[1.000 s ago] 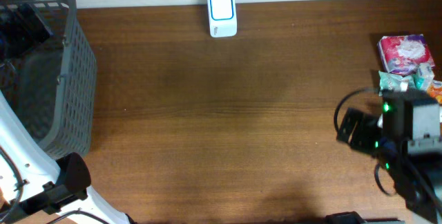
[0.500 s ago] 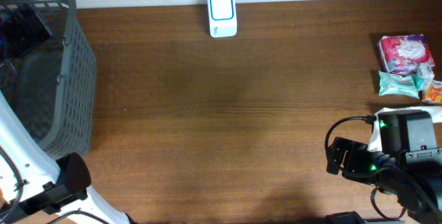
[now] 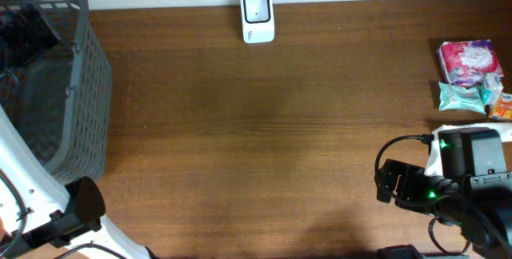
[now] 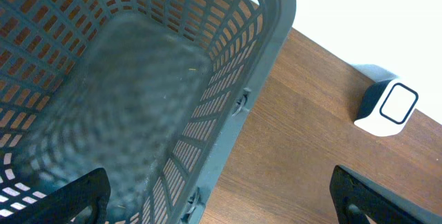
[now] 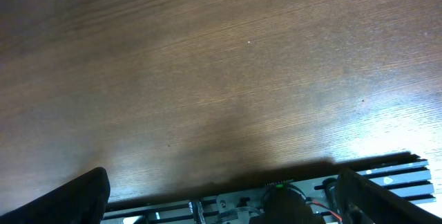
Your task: Scan the item barcode
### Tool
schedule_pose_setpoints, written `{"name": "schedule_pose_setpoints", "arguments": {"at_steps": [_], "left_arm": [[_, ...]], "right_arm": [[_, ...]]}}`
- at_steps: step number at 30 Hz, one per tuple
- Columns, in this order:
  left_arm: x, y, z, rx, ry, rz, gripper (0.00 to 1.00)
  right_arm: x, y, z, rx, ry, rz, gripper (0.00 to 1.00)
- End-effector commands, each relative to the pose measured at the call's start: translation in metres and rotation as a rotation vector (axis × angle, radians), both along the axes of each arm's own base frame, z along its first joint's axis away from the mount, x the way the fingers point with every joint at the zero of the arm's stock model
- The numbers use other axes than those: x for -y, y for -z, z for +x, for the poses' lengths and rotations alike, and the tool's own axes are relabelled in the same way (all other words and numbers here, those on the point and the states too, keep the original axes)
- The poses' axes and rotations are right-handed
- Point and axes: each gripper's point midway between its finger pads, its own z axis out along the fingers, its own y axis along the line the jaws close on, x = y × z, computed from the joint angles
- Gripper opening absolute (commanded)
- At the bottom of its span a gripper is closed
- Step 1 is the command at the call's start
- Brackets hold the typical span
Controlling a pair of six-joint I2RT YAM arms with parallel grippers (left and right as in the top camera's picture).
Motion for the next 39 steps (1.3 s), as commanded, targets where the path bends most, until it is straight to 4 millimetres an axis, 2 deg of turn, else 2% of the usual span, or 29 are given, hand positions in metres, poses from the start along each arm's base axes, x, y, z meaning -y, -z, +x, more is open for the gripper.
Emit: {"name": "schedule_pose_setpoints", "arguments": {"at_steps": [1, 8, 12, 16, 19, 26, 30, 33, 39], "left_arm": [[0.0, -0.007, -0.005, 0.017, 0.003, 0.011, 0.99], [0.0, -0.007, -0.005, 0.017, 0.003, 0.011, 0.99], [0.0, -0.007, -0.005, 0.017, 0.003, 0.011, 0.99], [0.0, -0.007, -0.005, 0.017, 0.003, 0.011, 0.99], [0.0, -0.007, -0.005, 0.017, 0.003, 0.011, 0.99], [0.0, -0.007, -0.005, 0.017, 0.003, 0.011, 0.99], [0.0, -0.007, -0.005, 0.017, 0.003, 0.011, 0.99], [0.0, -0.007, -0.005, 0.017, 0.003, 0.011, 0.99], [0.0, -0.007, -0.005, 0.017, 0.003, 0.011, 0.99]], "right_arm": [[-0.002, -0.004, -0.008, 0.045, -0.01, 0.016, 0.99], [-0.002, -0.025, -0.027, 0.229, -0.035, 0.03, 0.99], [-0.001, -0.005, -0.033, 0.219, -0.034, 0.029, 0.99], [-0.005, 0.01, -0.023, 0.27, -0.044, 0.047, 0.99], [-0.007, 0.012, -0.015, 0.324, -0.068, 0.045, 0.99], [-0.004, 0.009, -0.011, 0.359, -0.097, 0.002, 0.99], [-0.006, -0.005, -0.001, 0.538, -0.185, -0.053, 0.99], [-0.005, 0.011, -0.005, 0.637, -0.183, -0.057, 0.99], [-0.015, 0.033, 0.016, 0.698, -0.211, -0.022, 0.99]]}}
